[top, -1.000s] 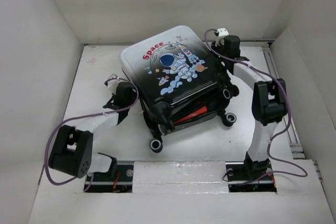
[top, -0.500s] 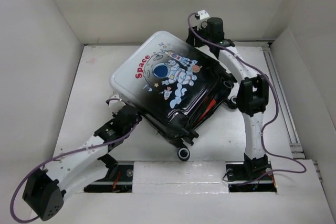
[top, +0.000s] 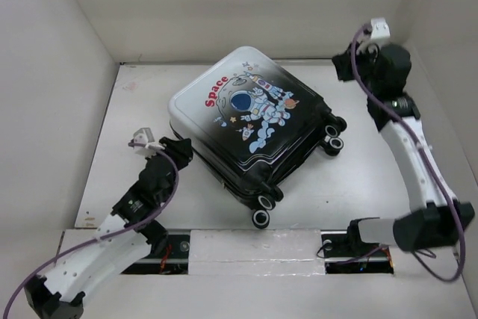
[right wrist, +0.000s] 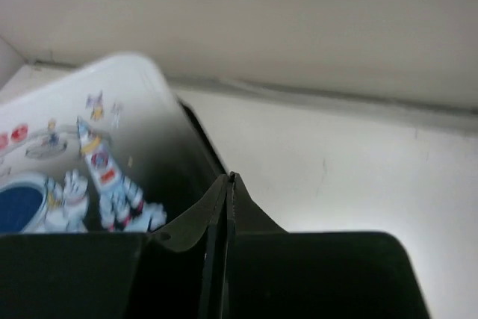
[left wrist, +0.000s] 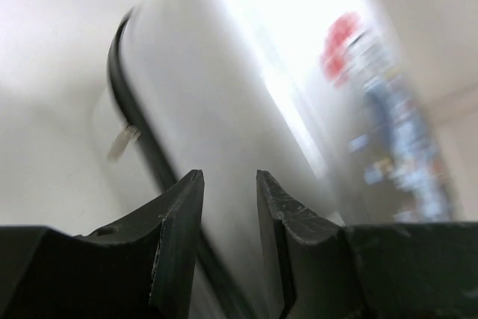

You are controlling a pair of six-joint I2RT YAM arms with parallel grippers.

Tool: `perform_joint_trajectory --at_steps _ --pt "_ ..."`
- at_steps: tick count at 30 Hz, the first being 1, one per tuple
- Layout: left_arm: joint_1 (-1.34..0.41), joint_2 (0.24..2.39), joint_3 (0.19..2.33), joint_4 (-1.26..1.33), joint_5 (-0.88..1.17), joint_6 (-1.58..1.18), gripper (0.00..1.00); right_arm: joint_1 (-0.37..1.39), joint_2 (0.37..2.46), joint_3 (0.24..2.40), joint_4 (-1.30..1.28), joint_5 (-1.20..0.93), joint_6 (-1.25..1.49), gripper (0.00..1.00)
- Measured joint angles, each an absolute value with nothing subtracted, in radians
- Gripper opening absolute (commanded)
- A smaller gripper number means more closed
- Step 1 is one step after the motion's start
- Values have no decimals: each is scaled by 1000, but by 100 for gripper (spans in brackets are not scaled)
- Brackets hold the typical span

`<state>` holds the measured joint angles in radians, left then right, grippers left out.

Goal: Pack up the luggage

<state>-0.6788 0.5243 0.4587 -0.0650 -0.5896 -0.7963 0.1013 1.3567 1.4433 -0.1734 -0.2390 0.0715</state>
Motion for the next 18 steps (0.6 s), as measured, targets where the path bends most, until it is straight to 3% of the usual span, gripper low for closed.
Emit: perform_joint_trajectory --at_steps 2,5,9,12,18 --pt "-679 473 466 -10 -617 -773 30 135 1188 1239 -157 -171 89 0" --pt "-678 503 546 79 -670 -743 38 231 966 997 -196 -65 125 0" --pt "-618 796 849 134 -642 -704 39 330 805 837 -306 60 185 0" --pt "-479 1036 1087 175 -510 -696 42 369 742 771 -385 159 242 0" --pt "-173 1404 1328 112 -266 -701 42 437 679 666 -442 255 347 0"
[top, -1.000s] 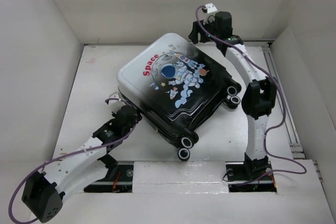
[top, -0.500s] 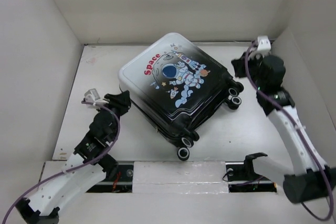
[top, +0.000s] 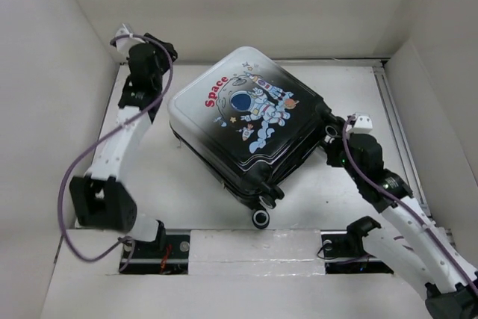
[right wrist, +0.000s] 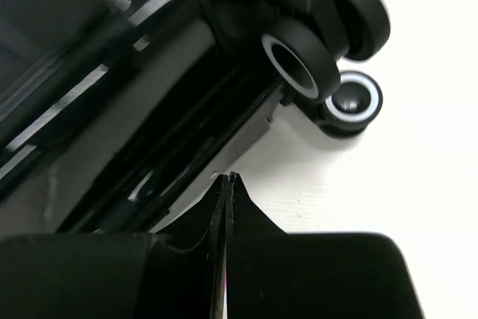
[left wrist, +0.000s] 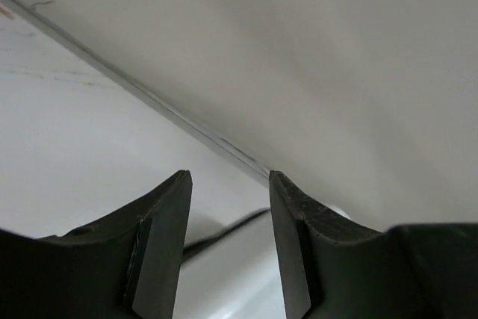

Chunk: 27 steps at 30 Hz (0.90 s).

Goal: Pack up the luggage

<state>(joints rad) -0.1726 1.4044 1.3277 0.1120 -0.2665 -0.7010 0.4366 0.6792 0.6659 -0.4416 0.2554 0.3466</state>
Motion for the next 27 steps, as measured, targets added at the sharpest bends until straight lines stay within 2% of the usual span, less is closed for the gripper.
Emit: perform_joint_trajectory --at_steps 3,6,12,15,20,25,27 --pt "-43 1599 1431 90 -125 -704 42 446 776 640 -418 266 375 0" --pt "36 1741 1437 44 -29 -699 42 447 911 614 -347 262 381 0" --pt "32 1839 1387 8 149 -703 42 446 1112 604 -206 191 333 0" --pt "-2 1797 1261 91 194 -723 42 439 1203 650 -186 173 297 0" --pt "2 1655 944 317 92 -819 42 389 1424 828 -152 149 236 0" --pt "-10 1383 614 453 -46 -888 42 316 1702 1124 -156 47 208 0" --pt "-66 1279 516 461 -99 -907 42 292 1829 1294 -183 14 160 0"
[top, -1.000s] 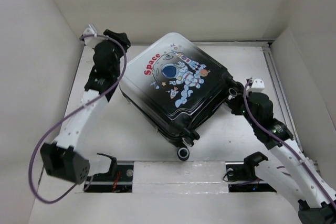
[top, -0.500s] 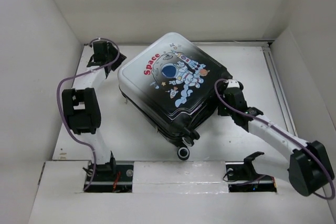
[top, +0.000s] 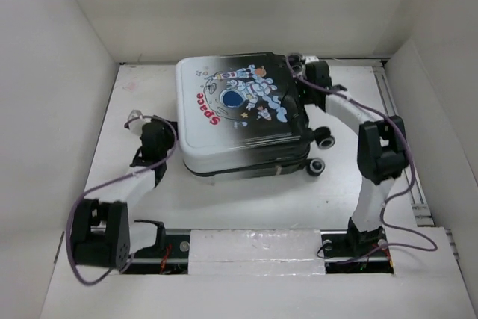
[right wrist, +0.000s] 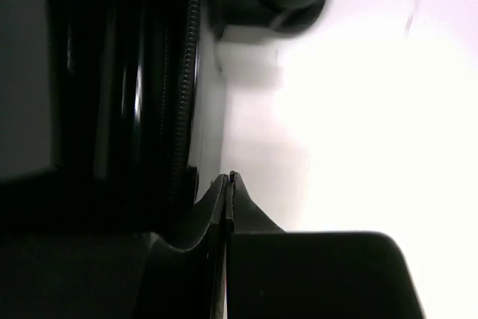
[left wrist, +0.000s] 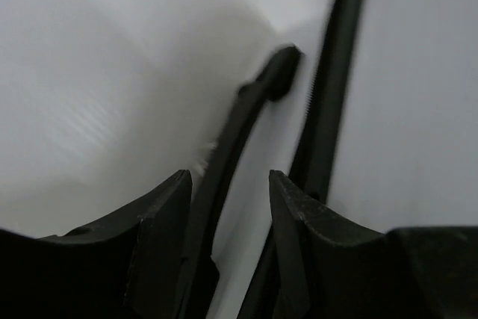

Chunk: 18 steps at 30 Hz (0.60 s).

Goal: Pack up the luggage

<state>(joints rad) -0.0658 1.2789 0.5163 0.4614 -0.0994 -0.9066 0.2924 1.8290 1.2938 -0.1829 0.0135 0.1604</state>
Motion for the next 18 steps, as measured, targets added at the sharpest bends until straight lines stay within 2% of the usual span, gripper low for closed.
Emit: perform_joint_trajectory --at_steps 2,4,5,7,8,10,11,14,15,17,18 --pt "-155 1180 455 437 -175 -912 42 271 1954 1525 -242 -17 126 1" --pt "-258 1089 420 390 -228 -904 41 256 2072 1773 -283 -33 62 8" --pt "-289 1061 410 354 -247 -899 41 247 2117 1881 -303 -49 51 20" --pt "-376 956 370 290 -242 -892 41 244 2194 2095 -344 -105 46 36" --pt "-403 914 351 262 -224 -892 41 256 2202 2164 -359 -145 49 50" --pt "-450 825 321 220 -179 -896 41 295 2162 2225 -388 -211 51 61" --pt "-464 771 316 197 -167 -897 41 309 2123 2217 -391 -235 50 67" --pt "-467 618 316 175 -191 -890 41 347 1890 2033 -369 -293 43 70" --pt "-467 582 317 175 -208 -883 43 347 1783 1922 -333 -304 41 67" --pt "-467 539 333 174 -252 -867 54 335 1601 1734 -262 -311 39 56" --pt "-467 545 352 177 -276 -861 57 329 1442 1560 -220 -307 38 51"
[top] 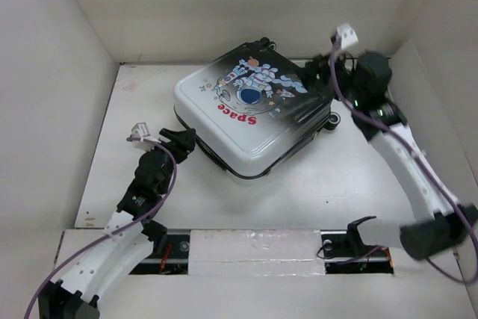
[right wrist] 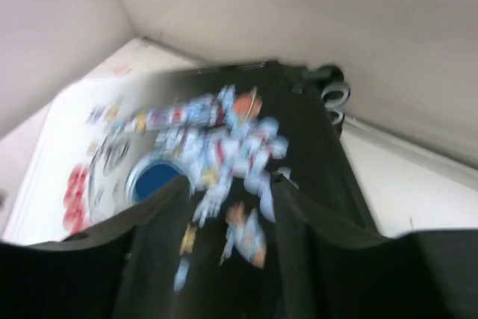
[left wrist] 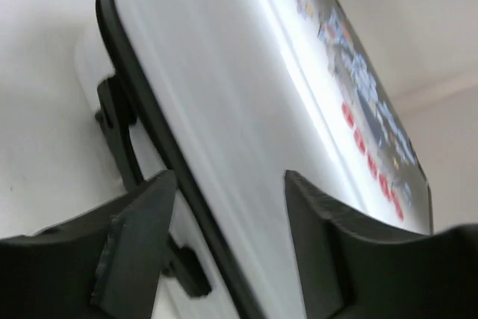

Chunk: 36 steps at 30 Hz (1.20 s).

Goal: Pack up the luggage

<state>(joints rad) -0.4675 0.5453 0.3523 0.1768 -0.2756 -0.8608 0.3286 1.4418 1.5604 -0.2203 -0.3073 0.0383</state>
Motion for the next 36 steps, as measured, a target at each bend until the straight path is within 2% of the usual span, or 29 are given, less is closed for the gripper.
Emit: perform_joint_trajectory --at_steps 1,2,4,6,7,10,11,13,15,19,23,24,28,33,36 --pt "-467 562 371 182 -294 -857 59 329 1324 1423 -159 -301 41 35" --pt "-463 589 395 186 -310 -852 62 336 1211 1300 -129 -300 44 27" --pt "-439 675 452 207 -312 -847 64 392 1037 1077 -65 -300 52 18" --pt "-403 760 508 231 -291 -847 63 468 915 892 -18 -300 57 17" --pt "-386 804 529 253 -270 -848 51 506 874 812 -14 -305 61 17" --pt "-373 865 539 309 -198 -859 38 573 802 607 -12 -312 86 26" --pt "-382 862 535 323 -179 -857 33 593 786 548 -8 -310 96 36" --pt "-414 830 515 337 -155 -847 27 630 748 447 -7 -301 112 46" --pt "-435 763 480 319 -145 -836 19 674 714 374 11 -285 122 50" --pt "-445 623 377 246 -150 -816 15 717 707 305 96 -240 137 53" --pt "-445 583 259 218 -155 -823 21 722 798 276 266 -215 150 55" --pt "-445 605 229 236 -150 -832 28 723 839 266 326 -211 150 55" --pt "-445 789 187 304 -117 -847 41 728 1009 265 480 -210 148 55" --pt "-445 971 186 459 -67 -850 44 762 1102 266 573 -204 146 54" --pt "-438 1030 171 532 -56 -848 44 783 1105 261 592 -162 147 46"
